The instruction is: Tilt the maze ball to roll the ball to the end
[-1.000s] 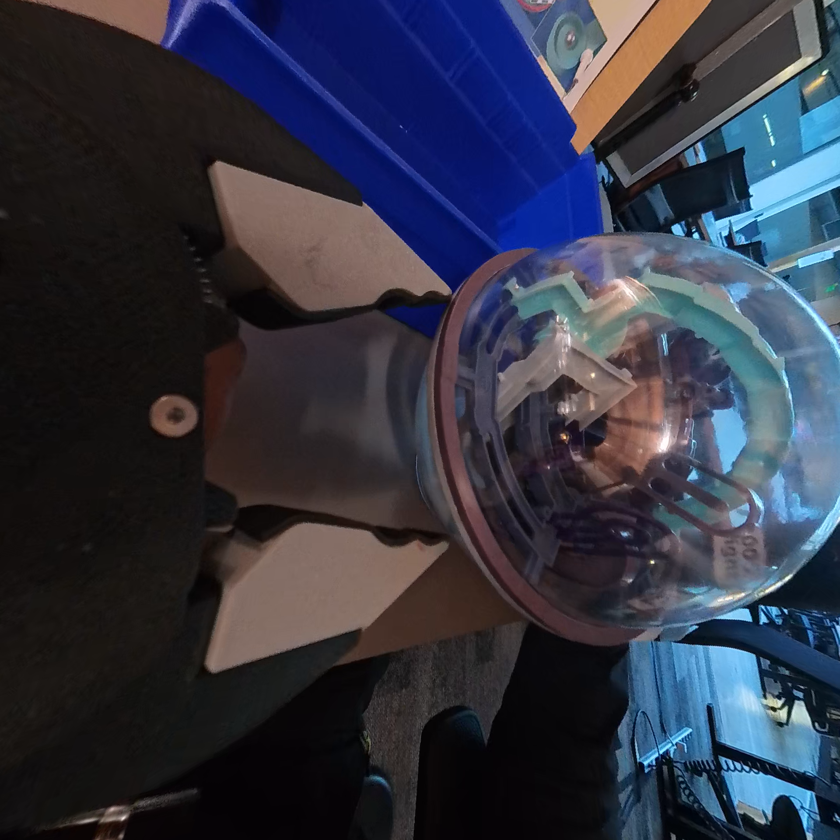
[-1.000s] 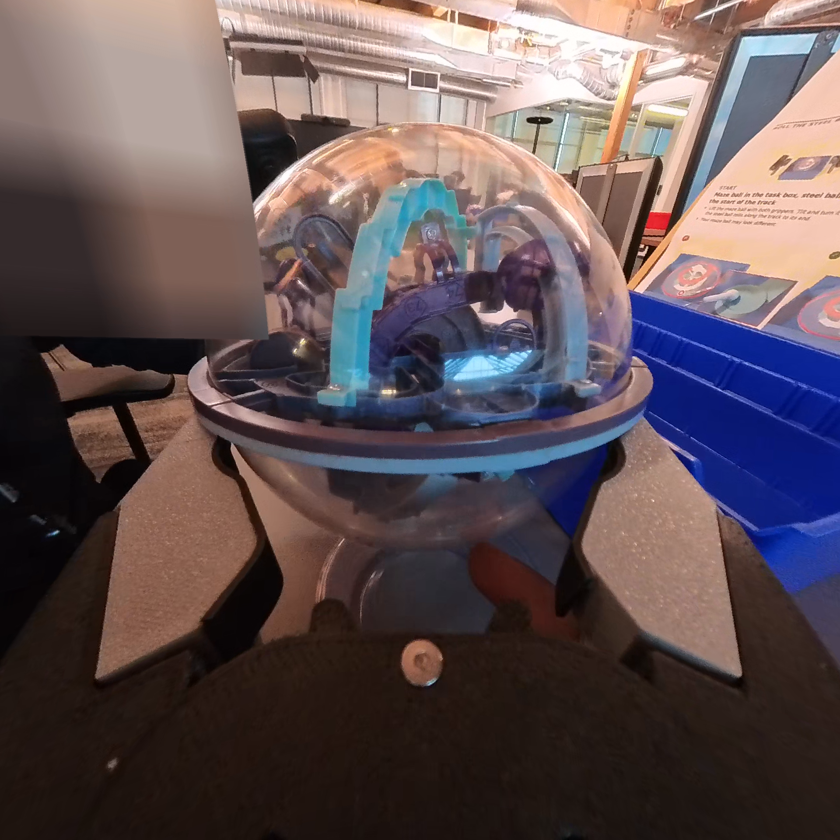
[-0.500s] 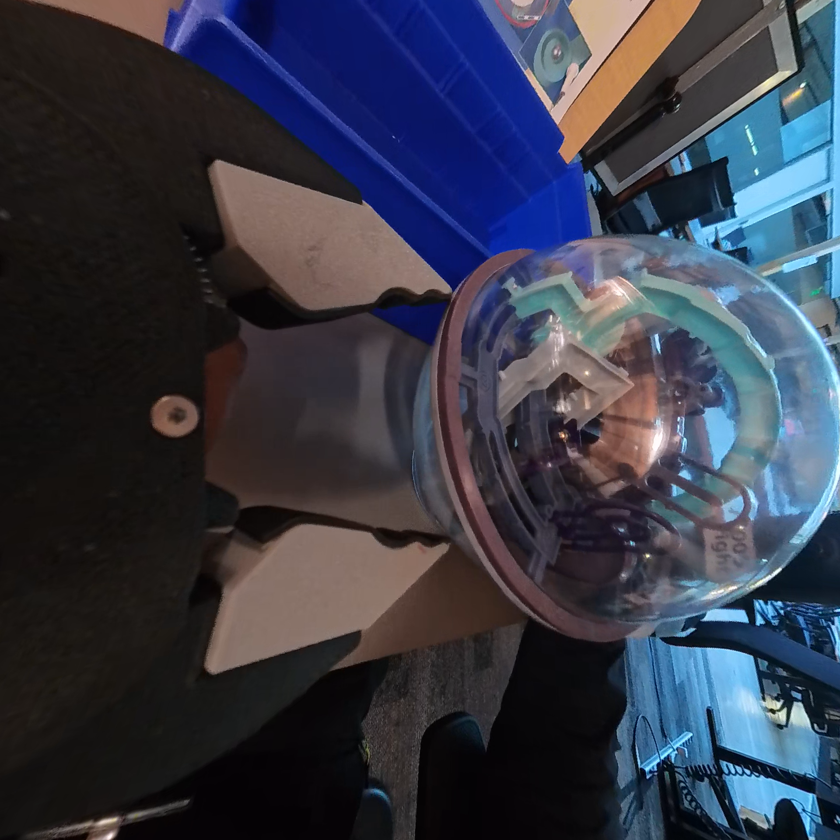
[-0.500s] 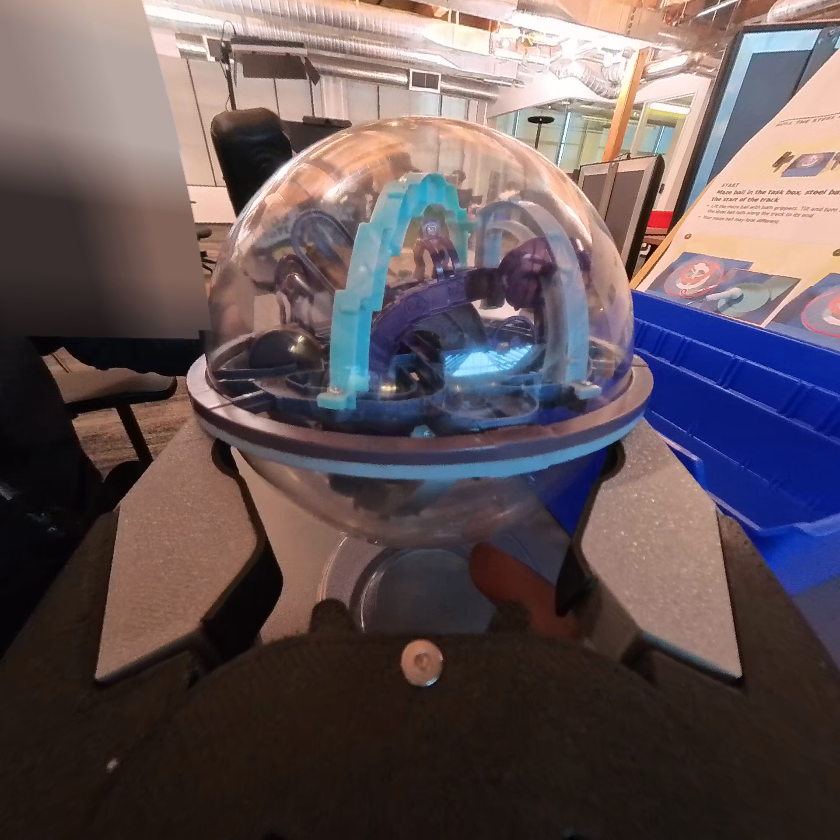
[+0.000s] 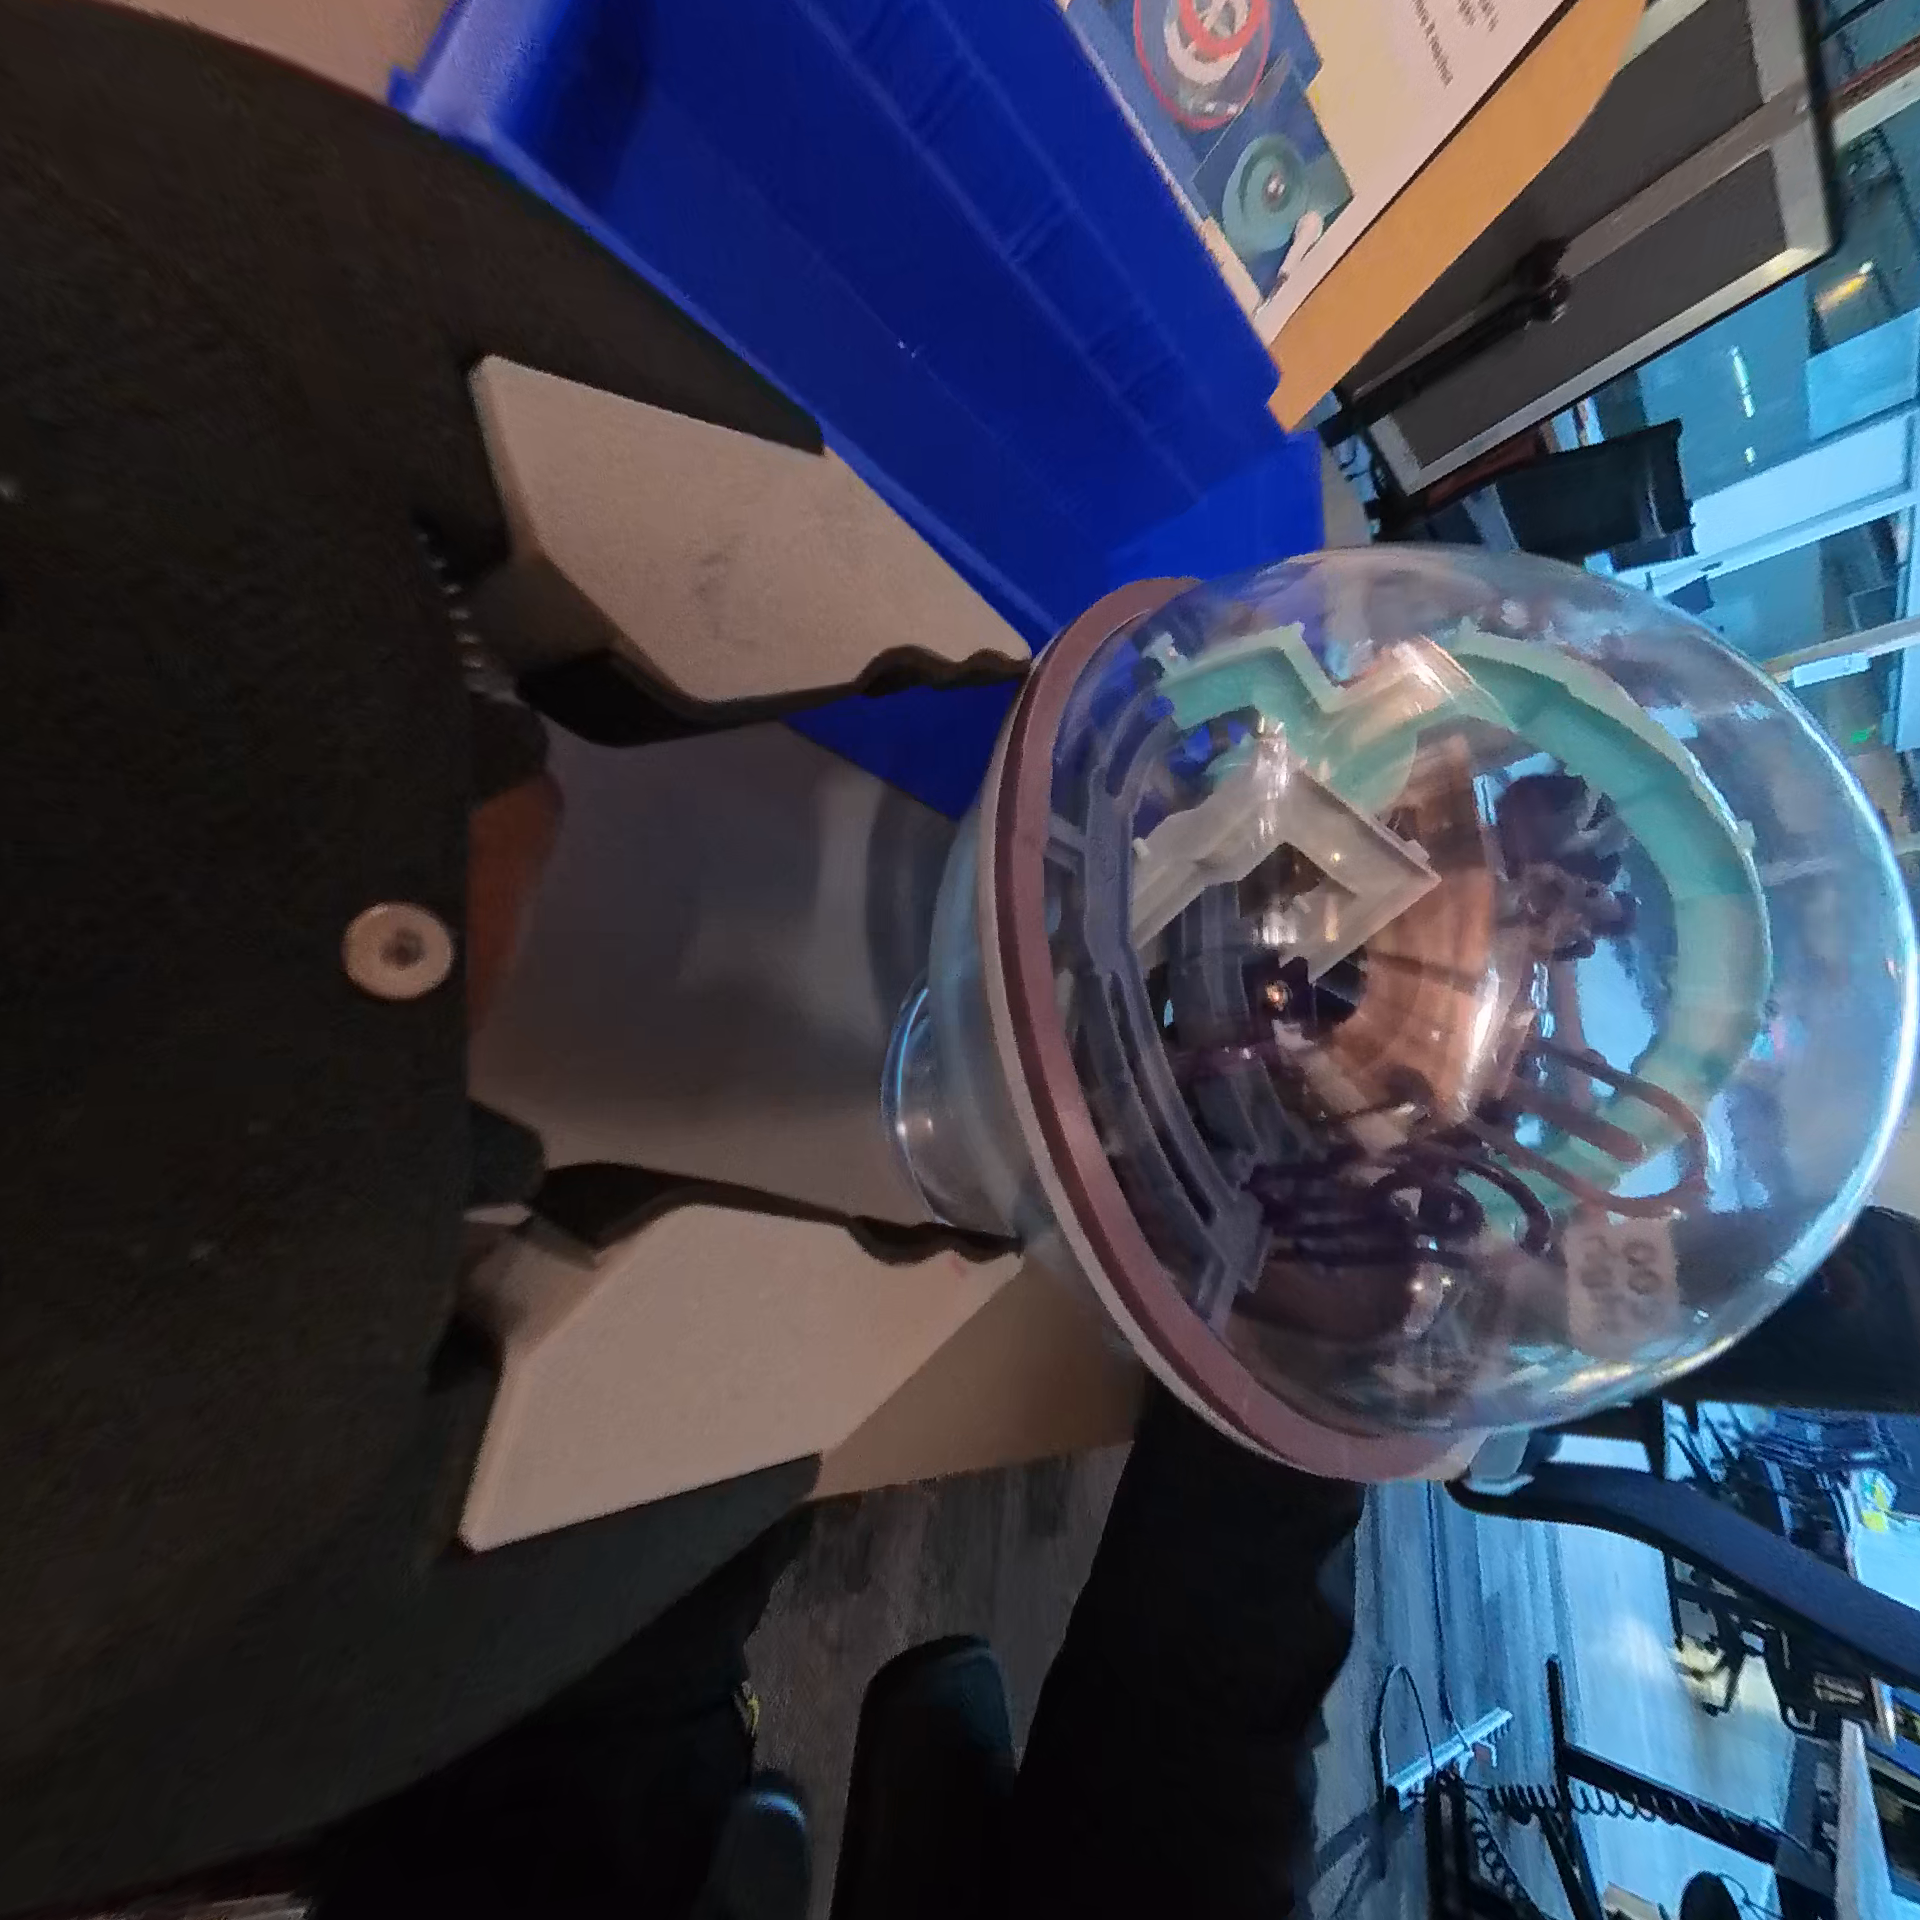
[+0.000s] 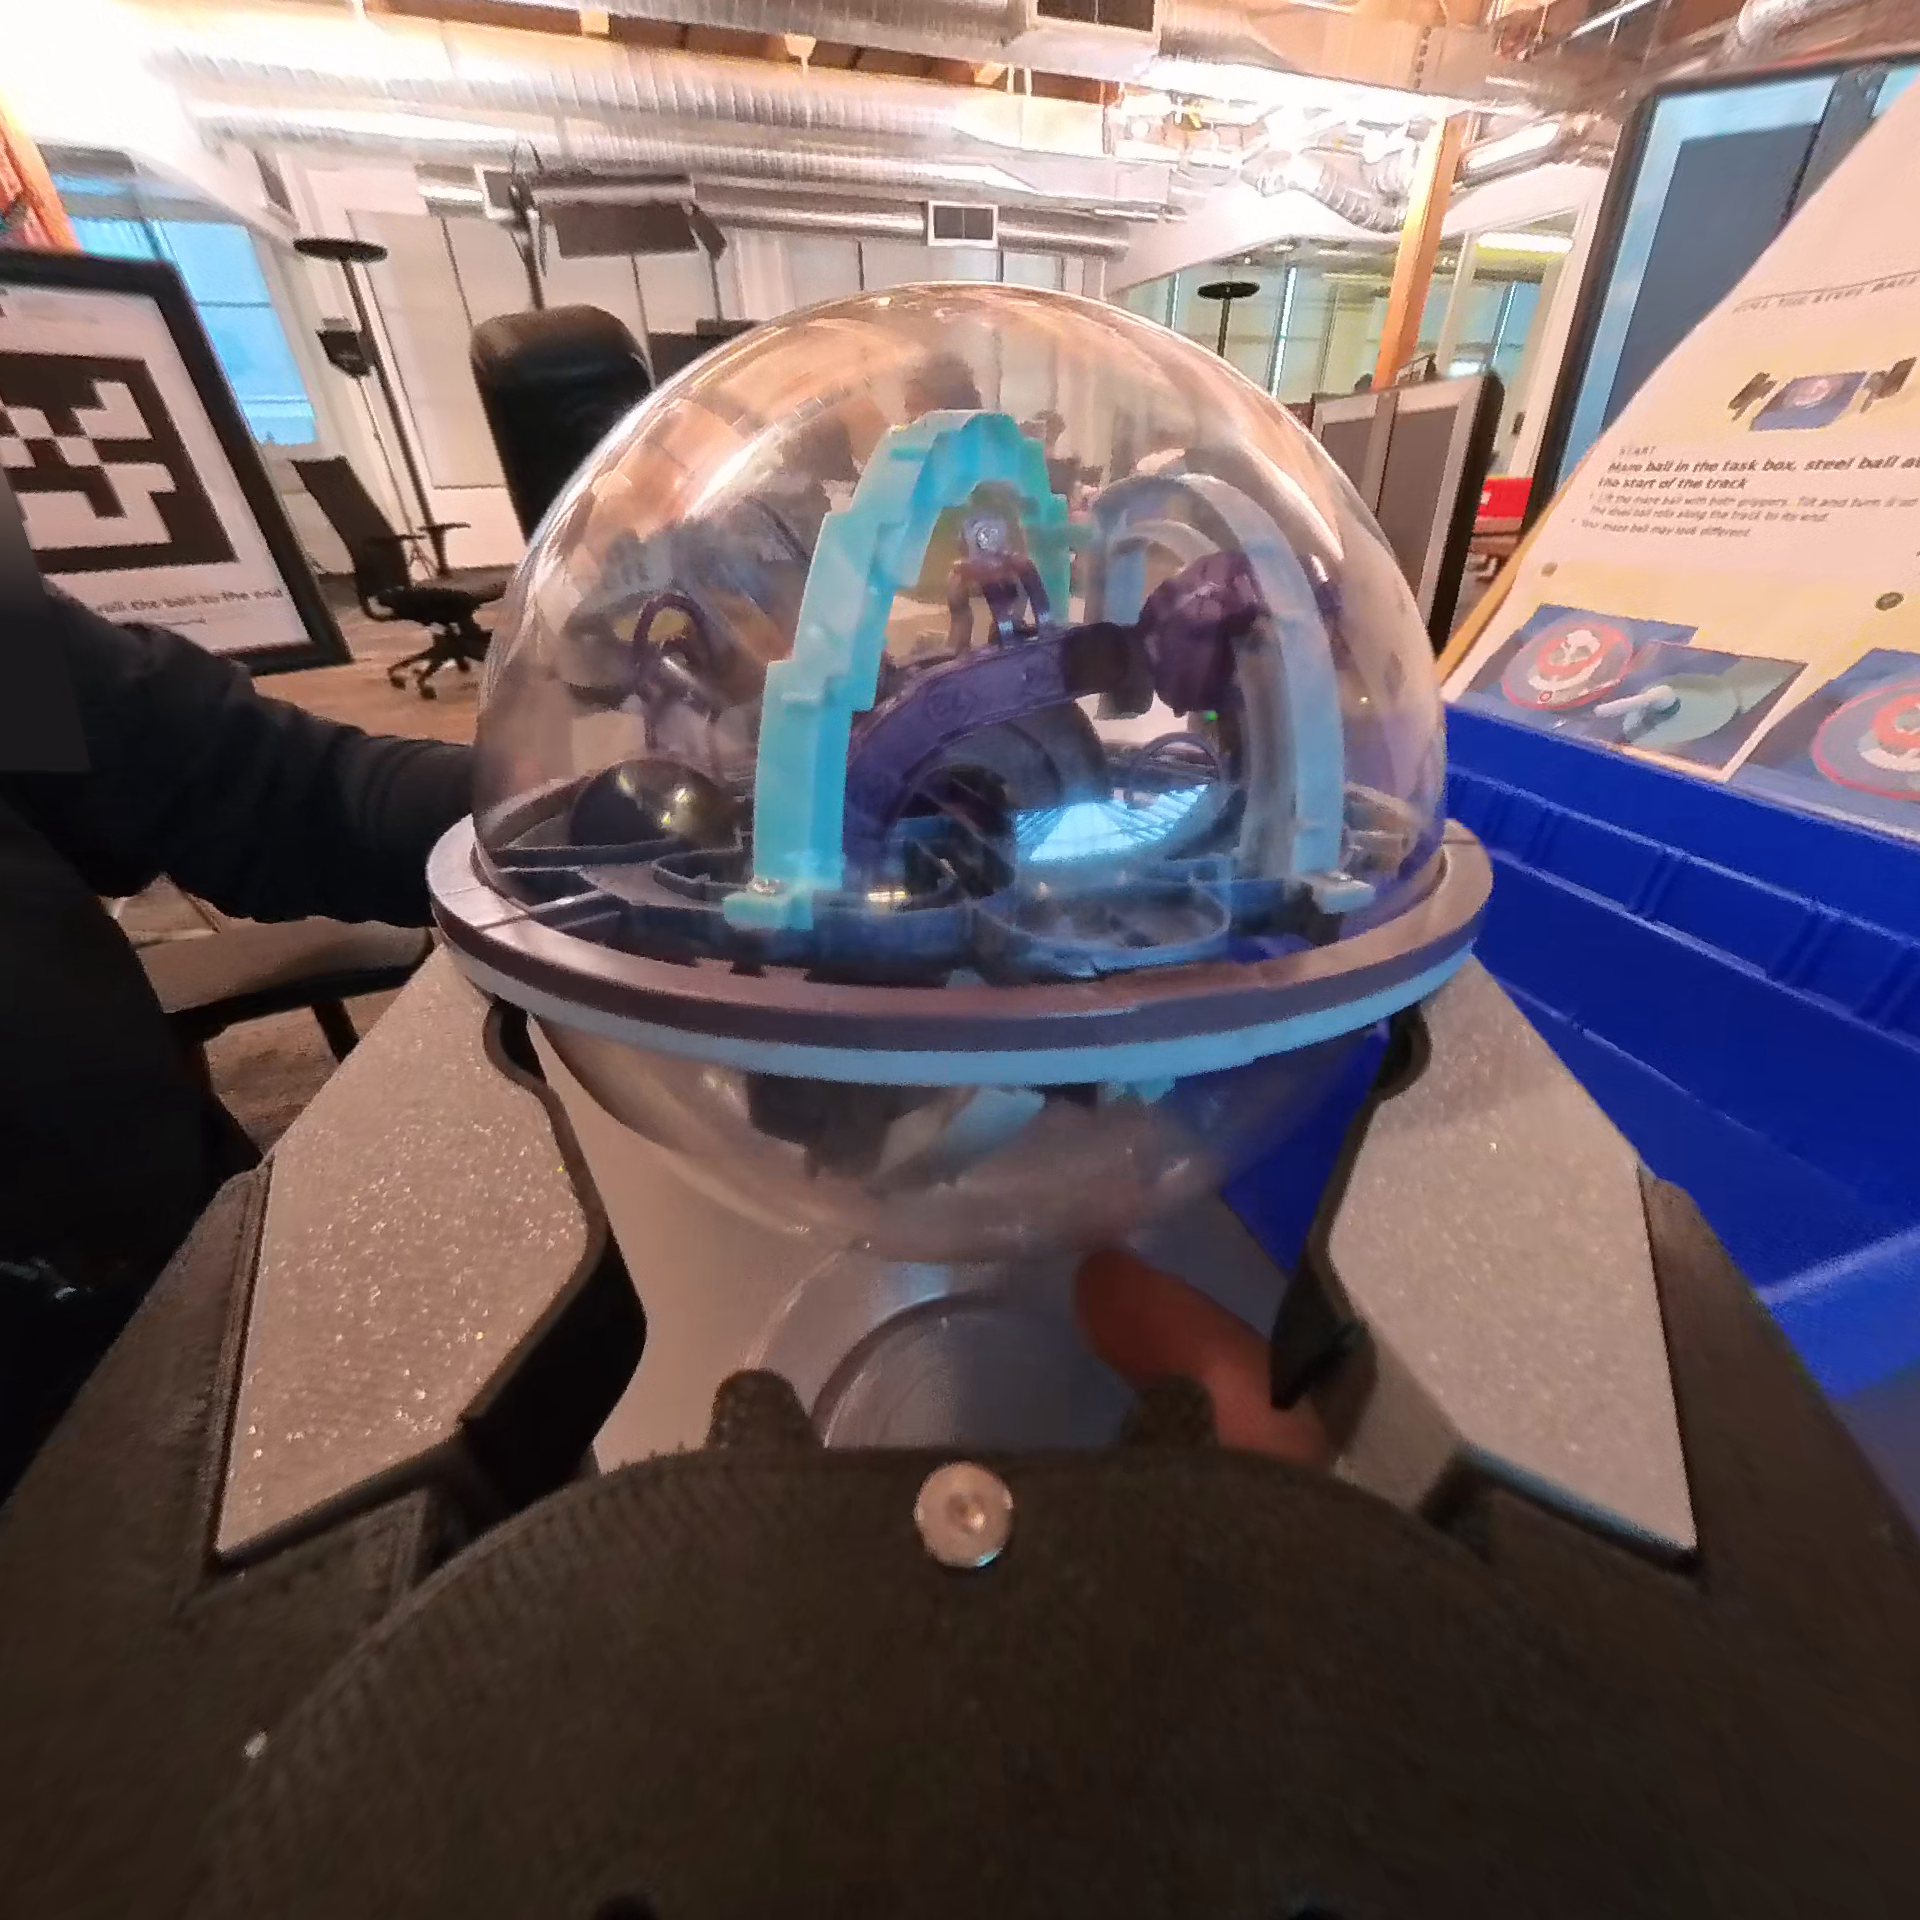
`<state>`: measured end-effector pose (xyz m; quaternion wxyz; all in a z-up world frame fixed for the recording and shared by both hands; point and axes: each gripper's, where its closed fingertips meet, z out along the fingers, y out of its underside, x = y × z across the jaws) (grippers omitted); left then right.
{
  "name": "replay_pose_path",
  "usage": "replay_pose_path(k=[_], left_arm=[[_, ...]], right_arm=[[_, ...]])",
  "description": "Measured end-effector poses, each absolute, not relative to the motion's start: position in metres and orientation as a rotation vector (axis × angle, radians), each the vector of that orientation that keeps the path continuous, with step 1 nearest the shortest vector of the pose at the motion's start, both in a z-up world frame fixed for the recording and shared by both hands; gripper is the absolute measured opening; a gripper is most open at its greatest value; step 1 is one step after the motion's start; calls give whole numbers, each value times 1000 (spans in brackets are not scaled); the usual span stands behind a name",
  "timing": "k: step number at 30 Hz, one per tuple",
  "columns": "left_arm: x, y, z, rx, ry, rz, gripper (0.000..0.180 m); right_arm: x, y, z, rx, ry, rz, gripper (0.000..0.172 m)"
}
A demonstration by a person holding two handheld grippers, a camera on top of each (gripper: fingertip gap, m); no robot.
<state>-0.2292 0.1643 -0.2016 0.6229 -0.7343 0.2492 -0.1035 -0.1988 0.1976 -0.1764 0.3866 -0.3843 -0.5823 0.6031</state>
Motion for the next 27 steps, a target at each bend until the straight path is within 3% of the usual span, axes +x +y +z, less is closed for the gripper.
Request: replay_pose_path(k=[16,27], left_arm=[[-288,150,-57,-1602,455,-65,107],[-332,143,14,-1489,407,46,108]], right_arm=[[-263,183,-35,-902,-1652,1539,157],[-311,178,31,-787,-1708,1603,157]])
